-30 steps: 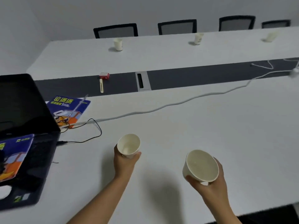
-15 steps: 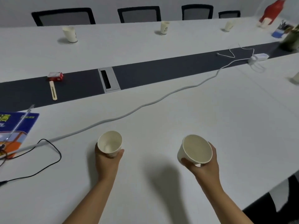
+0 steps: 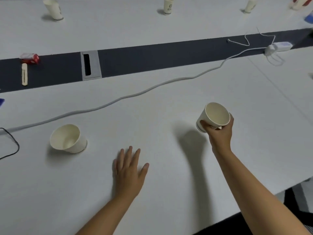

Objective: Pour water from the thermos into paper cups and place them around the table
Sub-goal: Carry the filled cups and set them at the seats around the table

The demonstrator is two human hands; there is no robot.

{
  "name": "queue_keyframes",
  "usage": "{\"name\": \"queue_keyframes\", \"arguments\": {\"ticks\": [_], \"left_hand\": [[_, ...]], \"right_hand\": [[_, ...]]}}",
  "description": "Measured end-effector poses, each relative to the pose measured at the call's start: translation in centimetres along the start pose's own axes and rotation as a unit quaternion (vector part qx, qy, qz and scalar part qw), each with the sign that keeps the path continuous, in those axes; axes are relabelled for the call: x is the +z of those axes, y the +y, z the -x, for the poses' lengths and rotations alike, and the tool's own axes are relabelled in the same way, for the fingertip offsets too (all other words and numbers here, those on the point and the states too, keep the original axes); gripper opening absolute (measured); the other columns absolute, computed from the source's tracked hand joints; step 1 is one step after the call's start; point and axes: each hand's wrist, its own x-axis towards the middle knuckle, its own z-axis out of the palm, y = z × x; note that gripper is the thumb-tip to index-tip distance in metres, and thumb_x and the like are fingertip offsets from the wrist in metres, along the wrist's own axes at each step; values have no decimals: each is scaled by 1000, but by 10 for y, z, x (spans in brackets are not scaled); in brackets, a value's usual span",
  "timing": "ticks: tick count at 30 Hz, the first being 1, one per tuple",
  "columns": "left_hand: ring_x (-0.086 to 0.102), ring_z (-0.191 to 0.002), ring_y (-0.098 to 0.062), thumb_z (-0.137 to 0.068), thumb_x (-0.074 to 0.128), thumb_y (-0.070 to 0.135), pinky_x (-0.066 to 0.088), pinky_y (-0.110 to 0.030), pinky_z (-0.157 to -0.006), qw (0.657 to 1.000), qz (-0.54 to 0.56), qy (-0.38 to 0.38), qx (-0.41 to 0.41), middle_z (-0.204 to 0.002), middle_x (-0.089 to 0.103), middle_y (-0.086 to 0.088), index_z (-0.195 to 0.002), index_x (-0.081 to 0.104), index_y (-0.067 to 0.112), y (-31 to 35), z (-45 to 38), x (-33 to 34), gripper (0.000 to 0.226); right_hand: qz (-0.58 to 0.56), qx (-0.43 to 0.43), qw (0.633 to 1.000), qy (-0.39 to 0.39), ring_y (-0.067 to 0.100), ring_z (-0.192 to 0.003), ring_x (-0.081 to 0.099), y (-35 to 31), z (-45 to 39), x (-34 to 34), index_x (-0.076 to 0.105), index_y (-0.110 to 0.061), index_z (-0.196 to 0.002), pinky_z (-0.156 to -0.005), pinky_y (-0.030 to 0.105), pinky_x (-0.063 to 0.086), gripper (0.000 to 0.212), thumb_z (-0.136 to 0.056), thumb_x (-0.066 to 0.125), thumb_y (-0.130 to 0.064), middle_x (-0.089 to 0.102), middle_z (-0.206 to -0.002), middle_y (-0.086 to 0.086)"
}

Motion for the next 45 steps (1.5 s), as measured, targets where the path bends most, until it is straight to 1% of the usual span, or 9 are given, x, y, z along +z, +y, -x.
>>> {"name": "queue_keyframes", "arguments": {"ticks": [2,4,10,19,24,29,36,40,45], "left_hand": [[1,-144,-24,-53,-36,75,2,-44,-115,996,-82,-29,-20,-155,13,-1,-143,22,25,6,-3,14,118],[-2,-144,-23,-52,-40,72,0,-47,-114,990,-131,-31,-39,-155,8,0,-144,17,26,9,-6,25,118],[30,-135,-34,-79,-9,71,20,-58,-107,986,-152,-45,-53,-142,42,-13,-129,50,14,17,-8,28,97],[45,-123,-44,-88,1,62,30,-64,-96,979,-195,-30,-59,-130,53,-20,-120,59,7,25,-10,29,87],[47,-120,-45,-89,2,60,32,-65,-93,978,-195,-37,-63,-128,55,-21,-118,60,6,26,-9,28,85],[49,-118,-45,-89,2,61,34,-66,-92,980,-182,-56,-62,-126,57,-21,-116,62,6,27,-10,26,85],[40,-130,-33,-79,2,75,19,-49,-108,996,-76,-22,-47,-134,51,-15,-122,56,7,19,-1,24,97],[39,-130,-31,-86,60,19,26,-37,-107,995,82,14,-50,-136,48,-15,-122,54,2,28,15,12,40],[37,-128,-17,-87,57,12,26,-21,-101,969,242,-39,10,-132,43,3,-125,50,16,43,57,-23,39]], "right_hand": [[6,9,1000,-5,-23,-78,51,12,-22,-16,37,-32,-112,-61,-2,40,71,-52,73,-21,49,-99,-23],[11,18,1000,-8,-24,-79,50,23,-44,-31,37,-32,-113,-60,-2,40,72,-52,73,-21,49,-99,-24],[17,15,1000,-15,-23,-82,48,45,-96,-52,36,-23,-123,-63,-5,37,77,-56,73,-23,48,-100,-25],[29,3,999,-16,-24,-81,50,58,-134,-48,35,-19,-126,-63,-3,39,72,-67,75,-9,48,-102,-22],[70,14,997,-30,10,-97,52,62,-130,-50,35,-21,-124,-77,18,39,68,-69,75,-18,49,-111,-10],[118,12,993,-14,13,-109,48,63,-101,-54,36,-15,-128,-87,19,37,72,-68,75,-16,47,-125,0],[172,44,982,-69,21,-125,41,57,-20,-54,34,-10,-133,-95,25,31,65,-78,67,-17,40,-138,8],[174,25,974,-143,20,-126,40,22,20,-47,36,-14,-131,-94,23,30,57,-81,64,-18,42,-137,2],[169,-21,973,-153,11,-119,43,-50,97,-42,38,-19,-130,-89,21,30,54,-82,63,-23,43,-135,-5]]}}
